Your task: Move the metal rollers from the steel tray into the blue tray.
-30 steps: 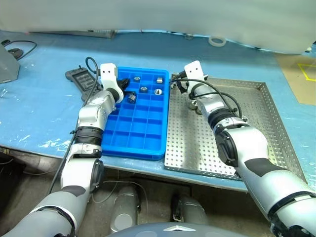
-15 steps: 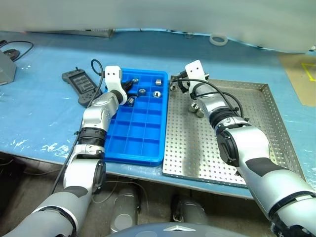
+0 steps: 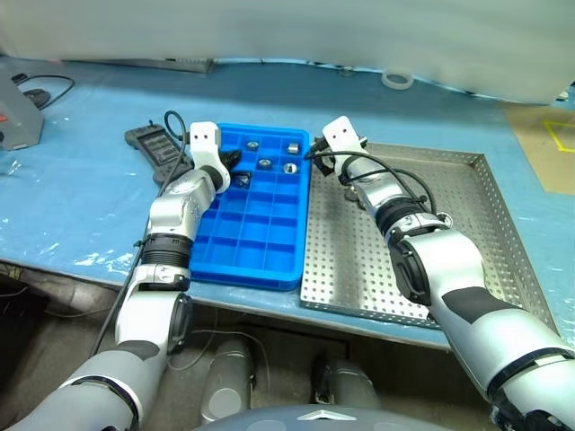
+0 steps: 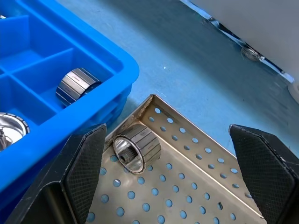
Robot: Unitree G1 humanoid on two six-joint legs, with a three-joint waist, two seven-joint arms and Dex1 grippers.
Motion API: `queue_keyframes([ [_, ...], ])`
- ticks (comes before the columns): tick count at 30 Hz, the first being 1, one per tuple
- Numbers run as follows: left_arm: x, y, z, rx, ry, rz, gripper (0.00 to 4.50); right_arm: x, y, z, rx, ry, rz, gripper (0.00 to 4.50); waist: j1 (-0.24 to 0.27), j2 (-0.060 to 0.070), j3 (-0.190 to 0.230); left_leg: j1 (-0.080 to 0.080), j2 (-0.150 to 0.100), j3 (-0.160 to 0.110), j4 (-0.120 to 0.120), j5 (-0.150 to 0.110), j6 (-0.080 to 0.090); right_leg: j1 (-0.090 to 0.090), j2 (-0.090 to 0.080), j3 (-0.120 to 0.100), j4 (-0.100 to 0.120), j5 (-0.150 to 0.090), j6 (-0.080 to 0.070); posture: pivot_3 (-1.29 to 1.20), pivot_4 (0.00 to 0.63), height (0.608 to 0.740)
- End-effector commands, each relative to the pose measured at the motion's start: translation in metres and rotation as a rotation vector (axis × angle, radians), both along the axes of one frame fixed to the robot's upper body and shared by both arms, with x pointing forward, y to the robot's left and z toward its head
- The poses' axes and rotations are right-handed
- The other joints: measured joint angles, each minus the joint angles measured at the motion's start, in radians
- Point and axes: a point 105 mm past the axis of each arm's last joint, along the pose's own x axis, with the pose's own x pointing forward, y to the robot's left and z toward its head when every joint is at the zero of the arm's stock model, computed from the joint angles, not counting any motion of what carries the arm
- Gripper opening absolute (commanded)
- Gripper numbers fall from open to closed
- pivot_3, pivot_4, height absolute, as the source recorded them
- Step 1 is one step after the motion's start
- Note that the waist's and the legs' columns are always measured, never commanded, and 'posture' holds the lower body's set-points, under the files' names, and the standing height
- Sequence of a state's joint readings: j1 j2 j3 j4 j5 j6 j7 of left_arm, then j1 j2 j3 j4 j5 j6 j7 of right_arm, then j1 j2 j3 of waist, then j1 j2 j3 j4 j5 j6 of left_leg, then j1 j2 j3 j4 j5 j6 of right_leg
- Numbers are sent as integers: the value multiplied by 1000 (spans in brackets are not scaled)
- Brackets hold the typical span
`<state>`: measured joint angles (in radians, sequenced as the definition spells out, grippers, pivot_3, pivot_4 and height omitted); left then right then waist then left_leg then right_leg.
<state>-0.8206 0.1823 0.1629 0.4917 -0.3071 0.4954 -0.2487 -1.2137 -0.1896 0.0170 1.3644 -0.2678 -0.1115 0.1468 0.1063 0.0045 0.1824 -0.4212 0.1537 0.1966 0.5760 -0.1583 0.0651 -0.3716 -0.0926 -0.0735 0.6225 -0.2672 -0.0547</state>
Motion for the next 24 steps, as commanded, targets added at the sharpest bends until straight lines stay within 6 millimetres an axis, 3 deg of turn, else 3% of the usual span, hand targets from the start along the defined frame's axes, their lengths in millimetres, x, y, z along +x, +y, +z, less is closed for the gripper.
queue_keyframes([
  [1, -2, -1, 17, -5, -60, 2, 0, 3, 0, 14, -18, -34, 2, 4463, 0, 0, 0, 0, 0, 0, -1, 0, -1, 0, 0, 0, 0, 0, 0, 176, 150, 740],
  [12, -7, 10, 0, 14, 26, 28, 0, 2, 4, 9, -43, -20, 13, 4463, -1, 1, 1, -5, 0, 0, -7, -1, 2, -5, 0, -2, -5, 0, 0, 198, 150, 740],
  [16, -8, 8, 1, 14, 24, 20, 0, 2, 3, 8, -42, -16, 12, 4463, 4, 9, 10, 31, -1, 4, -33, -2, -1, 34, 3, -6, -40, -2, 2, 196, 150, 740],
  [18, -8, 6, 0, 19, 20, 18, 0, 2, 2, 7, -43, -14, 10, 4463, 16, 11, 12, 51, -3, 6, -43, -6, -4, 58, 3, -6, -57, -8, 13, 192, 150, 740],
  [21, -8, 4, -3, 41, 30, 22, 0, 1, 0, 5, -45, -10, 6, 4463, 21, 12, 12, 65, -4, 6, -45, -23, -4, 83, 5, -8, -79, -13, 22, 188, 150, 740],
  [23, -8, 3, -4, 37, 31, 19, 0, 1, -1, 4, -46, -8, 5, 4463, 7, 8, 10, 71, -9, 2, -45, -34, 0, 88, 4, -7, -80, -17, 26, 187, 150, 740],
  [24, -9, 2, -4, 34, 30, 17, 0, 1, -2, 4, -48, -7, 5, 4463, -5, 5, 9, 75, -12, -2, -39, -42, 0, 69, 2, -8, -49, -23, 23, 187, 150, 740],
])
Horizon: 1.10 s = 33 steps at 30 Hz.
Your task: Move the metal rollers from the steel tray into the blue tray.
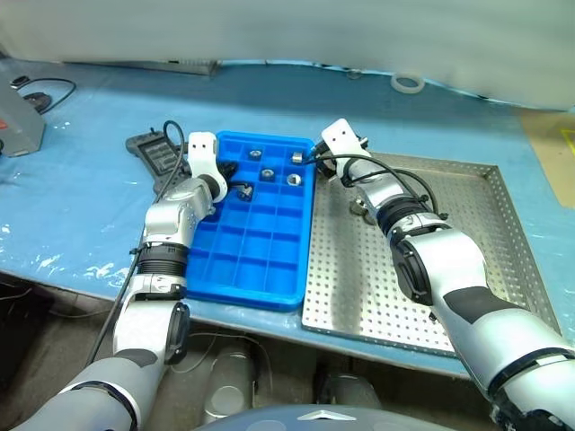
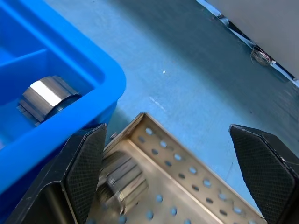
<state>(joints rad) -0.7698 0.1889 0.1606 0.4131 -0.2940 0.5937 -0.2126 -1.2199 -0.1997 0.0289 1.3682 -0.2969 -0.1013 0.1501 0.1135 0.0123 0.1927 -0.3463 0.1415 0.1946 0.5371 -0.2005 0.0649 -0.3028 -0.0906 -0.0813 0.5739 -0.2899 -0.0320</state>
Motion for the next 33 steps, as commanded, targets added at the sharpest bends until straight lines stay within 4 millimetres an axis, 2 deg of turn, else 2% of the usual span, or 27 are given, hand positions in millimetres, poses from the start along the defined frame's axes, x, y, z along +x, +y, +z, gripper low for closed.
queue_keyframes([
  [1, -1, -6, 11, -1, -42, -16, 0, 0, 1, 3, -5, -11, 6, 4463, -21, -4, -2, 0, -3, -11, 10, -7, -1, -40, -5, 5, 77, -2, 1, 186, 150, 740],
  [2, -1, -6, 11, 0, -42, -18, 0, 0, 1, 2, -5, -10, 5, 4463, -22, -9, -4, 1, -5, -27, 22, -15, -1, -80, -5, 15, 135, -2, 12, 185, 150, 740],
  [3, -2, -7, 10, -2, -42, -22, 0, 0, 0, 2, -3, -10, 3, 4463, -28, -22, -9, 0, -5, -38, 31, -25, -1, -124, -3, 23, 161, 7, 29, 185, 150, 740],
  [4, -2, -7, 10, -4, -42, -24, 0, 0, -1, 3, -2, -11, 1, 4463, -34, -54, -15, -1, -10, -39, 46, -34, 0, -162, -6, 36, 136, 27, 47, 185, 150, 740],
  [5, -2, -7, 10, -5, -42, -27, 0, 1, -2, 3, 4, -11, -3, 4463, -37, -68, -14, -1, -31, -33, 61, -44, 1, -172, -20, 62, 60, 71, 49, 183, 150, 740],
  [6, -2, -8, 10, -4, -43, -27, 0, 1, -3, 3, 8, -11, -6, 4463, -31, -61, -11, 3, -43, -29, 70, -62, -3, -165, -24, 72, 59, 100, 9, 183, 150, 740],
  [7, -3, -8, 10, -4, -42, -28, 0, 1, -4, 3, 11, -11, -7, 4463, -31, -56, -13, 15, -38, -51, 76, -71, 1, -142, -19, 73, 51, 86, 5, 180, 150, 740],
  [8, -3, -8, 9, -4, -42, -28, 0, 0, -5, 2, 13, -10, -5, 4463, -31, -49, -14, 16, -40, -71, 74, -67, -5, -129, -13, 69, 41, 86, -2, 180, 150, 740],
  [9, -3, -9, 9, -4, -41, -29, 0, 0, -5, 1, 12, -8, 0, 4463, -31, -45, -16, 15, -40, -81, 70, -54, -28, -115, -4, 65, 32, 88, -8, 180, 150, 740],
  [10, -3, -9, 8, -5, -41, -29, 0, 0, -4, 0, 11, -6, 6, 4463, -32, -44, -16, 13, -35, -88, 63, -51, -54, -106, 3, 54, 31, 84, -15, 174, 150, 740],
  [13, -4, -10, 8, -7, -41, -35, 0, -2, 3, -3, 9, 8, 47, 4463, -37, -44, -16, 10, -38, -87, 65, -58, -49, -107, 2, 49, 30, 86, -21, 170, 150, 740],
  [18, -4, -11, 8, -8, -41, -39, 0, -13, 31, -14, -45, 68, 248, 4463, -21, -44, -16, 8, -42, -87, 69, -65, -36, -105, -4, 50, 30, 77, -39, 168, 150, 740],
  [20, -4, -12, 8, -9, -41, -42, 0, -13, 31, -15, -96, 63, 265, 4463, -20, -44, -16, 7, -42, -87, 70, -66, -35, -105, -4, 49, 30, 77, -45, 169, 150, 740],
  [25, -7, -12, 5, -9, -37, -45, 0, -13, 28, -5, -101, 59, 306, 4463, -21, -44, -16, 8, -40, -87, 70, -65, -36, -105, -4, 47, 30, 77, -46, 175, 150, 740],
  [29, -9, -11, 2, -9, -29, -43, 0, -19, 31, 0, -139, 67, 425, 4463, -19, -43, -16, 8, -38, -90, 70, -65, -36, -105, -4, 43, 30, 77, -46, 175, 150, 740],
  [33, -12, -15, -2, -5, -18, -52, 0, -15, 15, 14, -155, 23, 385, 4463, -18, -43, -16, 7, -38, -92, 70, -64, -36, -105, -4, 40, 30, 77, -46, 177, 150, 740],
])
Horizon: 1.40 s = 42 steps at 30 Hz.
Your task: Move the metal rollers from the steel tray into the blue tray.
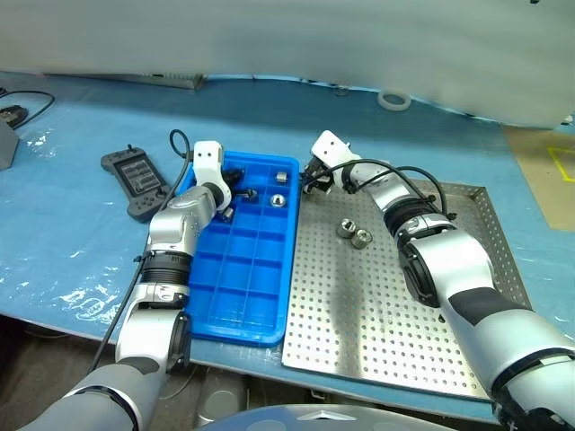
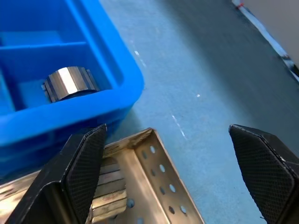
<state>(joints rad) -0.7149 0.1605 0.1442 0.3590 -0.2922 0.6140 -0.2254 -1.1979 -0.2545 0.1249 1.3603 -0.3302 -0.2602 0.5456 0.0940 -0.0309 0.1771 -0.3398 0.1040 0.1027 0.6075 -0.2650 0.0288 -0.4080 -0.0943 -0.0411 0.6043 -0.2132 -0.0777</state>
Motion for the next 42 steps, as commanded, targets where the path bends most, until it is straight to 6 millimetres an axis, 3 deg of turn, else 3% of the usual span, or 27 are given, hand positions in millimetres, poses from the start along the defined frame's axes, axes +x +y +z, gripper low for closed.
queue_keyframes([
  [1, -3, -6, 10, 3, -40, -18, 0, 7, -9, 31, 11, -103, -21, 4463, 2, 0, 0, -1, 0, -1, 0, 0, 0, 0, 0, -1, 0, 0, 0, 177, 150, 740],
  [6, -6, -11, 3, 8, -21, -31, 0, 10, -26, 38, 25, -98, -59, 4463, 3, 0, 0, -5, 0, -7, 0, 2, -2, 0, 0, -7, -1, 0, 0, 165, 150, 740],
  [15, -8, -10, 4, 9, -18, -35, 0, -3, -48, 18, -81, 33, 26, 4463, 3, 1, 0, -9, 1, -9, 1, 3, -1, -2, 0, -11, -2, 0, 0, 170, 150, 740],
  [21, -9, -11, 4, 10, -16, -38, 0, -10, -39, -3, -132, 91, 83, 4463, 3, 1, 0, -9, 1, -9, 1, 3, -1, -3, 0, -11, -2, 0, 0, 168, 150, 740],
  [42, -15, -10, -6, 28, 14, -37, 0, -18, -18, -11, -119, 148, 171, 4463, 3, 2, 1, -10, 2, -9, 1, 3, -1, -3, 0, -12, -2, 0, 0, 192, 150, 740],
])
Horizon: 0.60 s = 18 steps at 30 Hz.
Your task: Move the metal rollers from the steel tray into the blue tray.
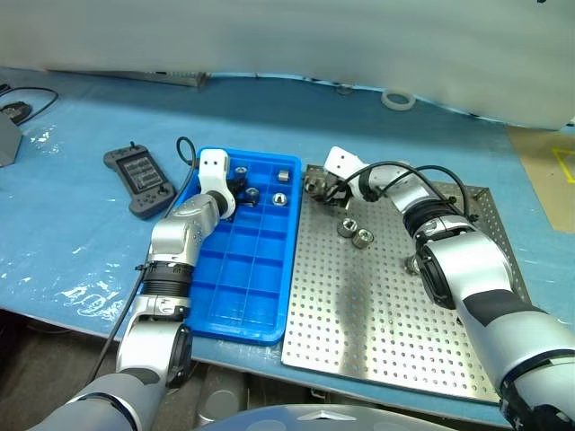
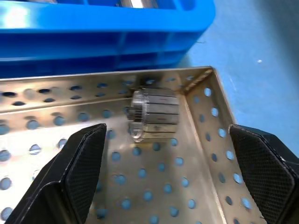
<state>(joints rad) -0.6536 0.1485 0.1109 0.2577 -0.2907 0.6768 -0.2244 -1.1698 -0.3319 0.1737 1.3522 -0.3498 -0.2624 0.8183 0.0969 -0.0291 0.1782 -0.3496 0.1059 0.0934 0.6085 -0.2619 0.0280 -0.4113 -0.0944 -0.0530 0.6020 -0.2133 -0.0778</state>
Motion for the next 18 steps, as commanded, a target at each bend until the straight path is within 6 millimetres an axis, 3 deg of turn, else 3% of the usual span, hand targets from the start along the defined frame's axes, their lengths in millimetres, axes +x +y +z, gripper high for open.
queue_keyframes([
  [1, -3, -2, 2, 6, -10, -5, 0, 2, 4, 14, 11, -41, 29, 4463, 0, 0, 0, 0, 0, 0, 0, 0, 0, 0, 0, 0, 0, 0, 0, 192, 150, 740],
  [14, -6, -8, -3, 10, 1, -22, 0, 4, 11, 4, 25, -36, -12, 4463, 1, 1, 1, -1, 0, 0, 0, 0, 0, 0, 0, 0, -2, 0, 0, 192, 150, 740],
  [18, -7, -7, -5, 13, 5, -18, 0, 4, 18, 6, 64, -35, -17, 3543, 0, 1, 1, -1, 0, 0, 0, 0, 0, 0, 0, 0, -3, 0, 0, 192, 150, 740],
])
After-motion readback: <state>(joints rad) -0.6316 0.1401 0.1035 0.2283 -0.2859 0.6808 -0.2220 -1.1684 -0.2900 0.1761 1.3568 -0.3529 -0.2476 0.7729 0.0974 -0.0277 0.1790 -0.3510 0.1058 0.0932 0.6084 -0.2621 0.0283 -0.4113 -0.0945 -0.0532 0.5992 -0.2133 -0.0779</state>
